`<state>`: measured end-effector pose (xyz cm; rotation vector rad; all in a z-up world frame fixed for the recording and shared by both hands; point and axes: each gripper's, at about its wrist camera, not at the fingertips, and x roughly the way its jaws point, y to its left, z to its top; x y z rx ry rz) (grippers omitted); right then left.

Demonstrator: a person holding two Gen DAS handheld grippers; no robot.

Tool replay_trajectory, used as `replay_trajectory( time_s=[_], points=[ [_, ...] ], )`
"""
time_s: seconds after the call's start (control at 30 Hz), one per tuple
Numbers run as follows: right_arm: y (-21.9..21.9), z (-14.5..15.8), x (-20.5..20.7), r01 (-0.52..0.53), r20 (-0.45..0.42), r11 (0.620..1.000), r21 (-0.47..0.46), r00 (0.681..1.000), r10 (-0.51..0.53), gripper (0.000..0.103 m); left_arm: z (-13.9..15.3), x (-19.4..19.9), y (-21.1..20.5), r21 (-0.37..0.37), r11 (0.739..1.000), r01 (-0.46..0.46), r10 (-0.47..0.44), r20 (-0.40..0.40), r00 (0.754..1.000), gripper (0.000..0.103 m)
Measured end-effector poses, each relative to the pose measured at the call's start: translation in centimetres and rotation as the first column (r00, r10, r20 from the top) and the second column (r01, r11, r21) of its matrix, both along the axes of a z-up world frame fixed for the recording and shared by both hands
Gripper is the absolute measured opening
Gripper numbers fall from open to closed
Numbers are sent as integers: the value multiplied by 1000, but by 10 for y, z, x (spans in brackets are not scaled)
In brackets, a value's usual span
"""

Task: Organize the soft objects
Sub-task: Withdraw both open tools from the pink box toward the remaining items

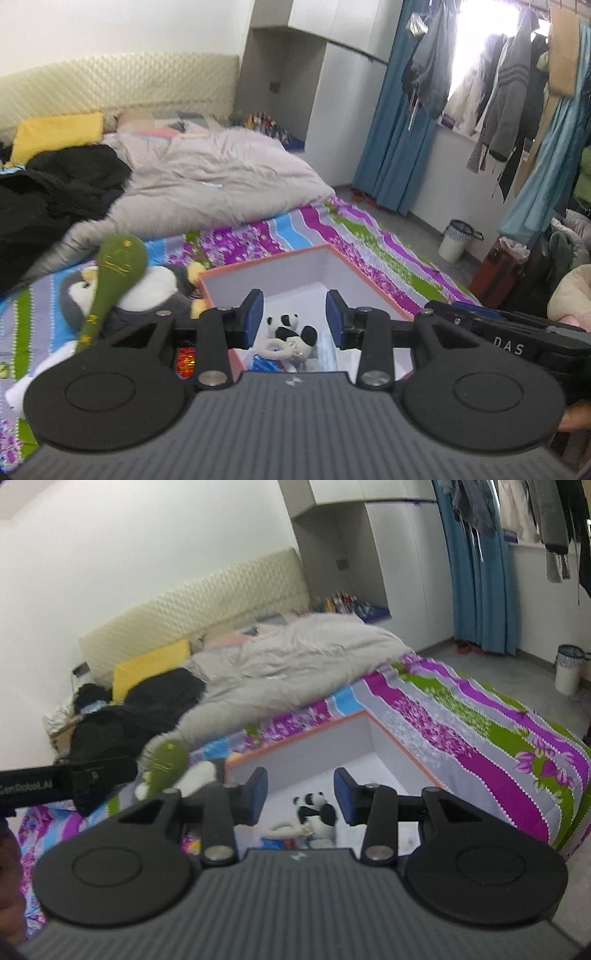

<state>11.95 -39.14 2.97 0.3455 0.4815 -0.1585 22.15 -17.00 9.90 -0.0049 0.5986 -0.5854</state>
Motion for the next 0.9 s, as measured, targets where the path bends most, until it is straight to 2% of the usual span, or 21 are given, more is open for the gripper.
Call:
replay_trajectory(
  time_s=[0.2, 0.33, 0.53, 0.9],
  points=[
    [33, 13, -29, -35, 47, 999, -17, 998, 36, 43, 13, -44, 47, -5, 999, -40, 40, 43, 998, 43],
    [56, 14, -44, -68, 59, 997, -24, 996, 69, 43, 11, -66, 75, -4, 998, -70, 70, 46, 996, 43],
    [89, 5, -60, -125, 44, 992, -27, 991, 126, 43, -3, -95, 112, 7, 992, -122, 122, 34, 992, 43],
    [138, -23, -71, -218, -18, 976, -22, 976, 218, 43, -40, -117, 162, 17, 978, -208, 209, -23, 978, 43]
  ],
)
